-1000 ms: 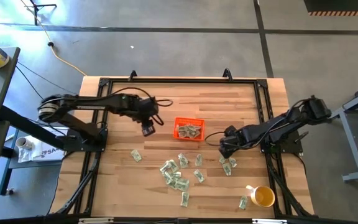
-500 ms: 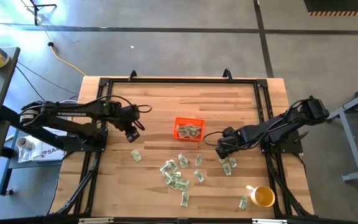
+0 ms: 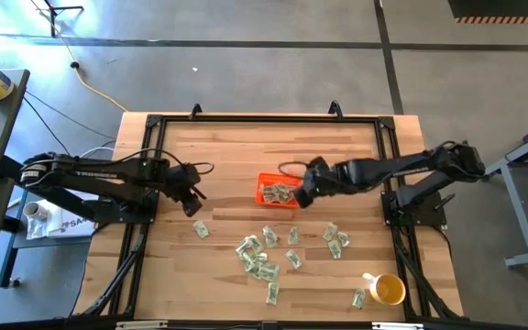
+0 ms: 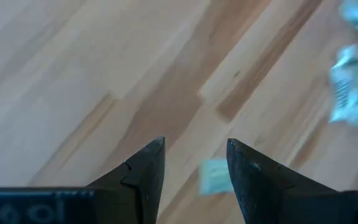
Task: Pick and place Stevia / Truvia into bins
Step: Put the stevia packet into the orange bin
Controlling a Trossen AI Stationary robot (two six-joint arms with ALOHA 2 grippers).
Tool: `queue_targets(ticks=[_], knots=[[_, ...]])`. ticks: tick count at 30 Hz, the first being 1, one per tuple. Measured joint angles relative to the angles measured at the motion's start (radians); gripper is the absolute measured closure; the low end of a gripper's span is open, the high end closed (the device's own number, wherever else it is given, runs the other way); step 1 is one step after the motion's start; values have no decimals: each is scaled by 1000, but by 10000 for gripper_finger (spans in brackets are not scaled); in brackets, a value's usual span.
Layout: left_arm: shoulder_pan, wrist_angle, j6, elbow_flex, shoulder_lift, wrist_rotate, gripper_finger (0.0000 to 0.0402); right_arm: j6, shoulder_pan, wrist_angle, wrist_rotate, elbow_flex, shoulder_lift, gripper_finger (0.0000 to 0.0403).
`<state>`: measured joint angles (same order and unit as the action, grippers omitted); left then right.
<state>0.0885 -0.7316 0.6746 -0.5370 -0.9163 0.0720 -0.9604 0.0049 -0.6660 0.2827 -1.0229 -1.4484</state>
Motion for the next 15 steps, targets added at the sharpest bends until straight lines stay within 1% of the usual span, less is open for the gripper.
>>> queue_targets(ticks=[3,5,7,11,15], knots=[[-45,69,55,13,-16,-15,197,65,-76,112,-127,4,-25,388],[-81,87,85,18,-37,-36,197,88,-109,158,-210,5,-53,367],[-117,79,112,23,-65,-45,197,103,-123,219,-263,6,-83,340],[-193,57,223,30,-122,-46,197,112,-124,260,-282,-8,-133,293],[-270,53,367,29,-161,-65,197,159,-115,256,-291,-40,-181,256]])
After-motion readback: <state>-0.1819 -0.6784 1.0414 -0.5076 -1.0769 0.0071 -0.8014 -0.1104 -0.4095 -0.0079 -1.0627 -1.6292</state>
